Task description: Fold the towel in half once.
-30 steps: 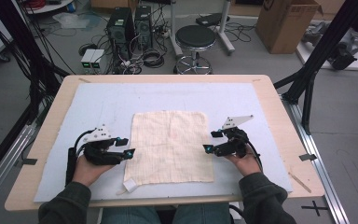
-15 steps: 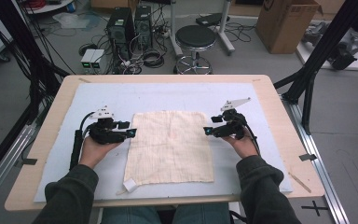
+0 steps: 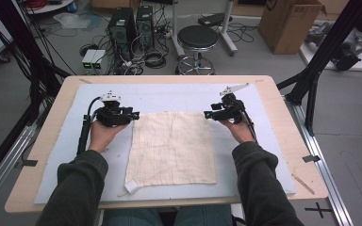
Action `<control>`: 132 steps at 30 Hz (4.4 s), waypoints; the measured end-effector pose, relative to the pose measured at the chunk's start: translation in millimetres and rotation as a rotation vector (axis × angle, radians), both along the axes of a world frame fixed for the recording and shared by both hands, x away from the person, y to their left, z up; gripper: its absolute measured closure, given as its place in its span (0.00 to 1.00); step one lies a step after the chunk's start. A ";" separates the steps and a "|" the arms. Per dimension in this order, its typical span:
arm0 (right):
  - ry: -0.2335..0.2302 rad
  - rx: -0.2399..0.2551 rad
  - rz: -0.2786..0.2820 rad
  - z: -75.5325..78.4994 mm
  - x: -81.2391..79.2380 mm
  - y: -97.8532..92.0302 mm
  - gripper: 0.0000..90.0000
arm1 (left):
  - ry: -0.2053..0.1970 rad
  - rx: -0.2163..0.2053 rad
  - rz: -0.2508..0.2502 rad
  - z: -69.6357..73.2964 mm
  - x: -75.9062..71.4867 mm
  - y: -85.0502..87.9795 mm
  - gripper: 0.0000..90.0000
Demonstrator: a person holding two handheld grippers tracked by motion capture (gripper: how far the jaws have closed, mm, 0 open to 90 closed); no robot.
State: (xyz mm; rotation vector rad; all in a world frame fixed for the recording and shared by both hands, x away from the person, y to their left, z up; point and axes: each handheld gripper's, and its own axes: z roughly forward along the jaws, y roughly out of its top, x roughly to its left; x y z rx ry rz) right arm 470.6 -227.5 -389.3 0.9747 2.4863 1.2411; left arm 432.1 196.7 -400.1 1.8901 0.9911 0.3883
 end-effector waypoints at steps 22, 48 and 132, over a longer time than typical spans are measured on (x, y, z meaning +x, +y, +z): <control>0.134 -0.054 -0.084 -43.7 27.2 6.8 0.72 | 0.129 0.141 0.189 -40.1 24.7 -19.4 0.78; 0.081 -0.033 -0.069 -9.6 31.7 16.9 0.95 | 0.019 0.038 0.186 -4.8 20.4 -0.5 0.97; -0.004 0.020 0.121 22.1 -62.5 1.4 0.95 | -0.085 -0.019 -0.015 13.5 -83.7 16.9 0.97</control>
